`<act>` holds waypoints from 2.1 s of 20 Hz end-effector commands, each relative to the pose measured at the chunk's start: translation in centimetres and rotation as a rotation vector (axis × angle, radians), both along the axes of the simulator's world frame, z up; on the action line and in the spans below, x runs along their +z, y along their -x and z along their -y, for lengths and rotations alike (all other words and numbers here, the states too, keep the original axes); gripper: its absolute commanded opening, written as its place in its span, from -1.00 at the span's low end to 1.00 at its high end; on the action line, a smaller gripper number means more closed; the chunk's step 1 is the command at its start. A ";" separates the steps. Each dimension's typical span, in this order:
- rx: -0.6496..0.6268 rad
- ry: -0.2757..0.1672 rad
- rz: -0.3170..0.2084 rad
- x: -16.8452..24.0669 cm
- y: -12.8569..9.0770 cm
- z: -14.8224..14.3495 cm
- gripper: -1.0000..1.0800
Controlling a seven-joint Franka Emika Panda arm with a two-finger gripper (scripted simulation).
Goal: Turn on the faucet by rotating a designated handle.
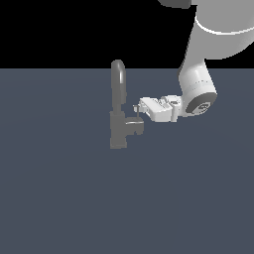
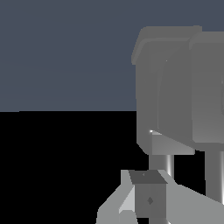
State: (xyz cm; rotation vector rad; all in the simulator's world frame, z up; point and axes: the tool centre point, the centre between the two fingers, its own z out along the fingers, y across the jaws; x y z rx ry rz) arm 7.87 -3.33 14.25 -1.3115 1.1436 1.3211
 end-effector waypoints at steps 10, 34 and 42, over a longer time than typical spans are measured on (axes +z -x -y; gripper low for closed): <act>0.000 0.000 0.000 0.5 1.9 0.3 -1.00; -0.002 0.002 0.006 -0.1 7.3 1.0 -1.00; -0.001 0.004 0.034 0.2 8.2 1.1 -1.00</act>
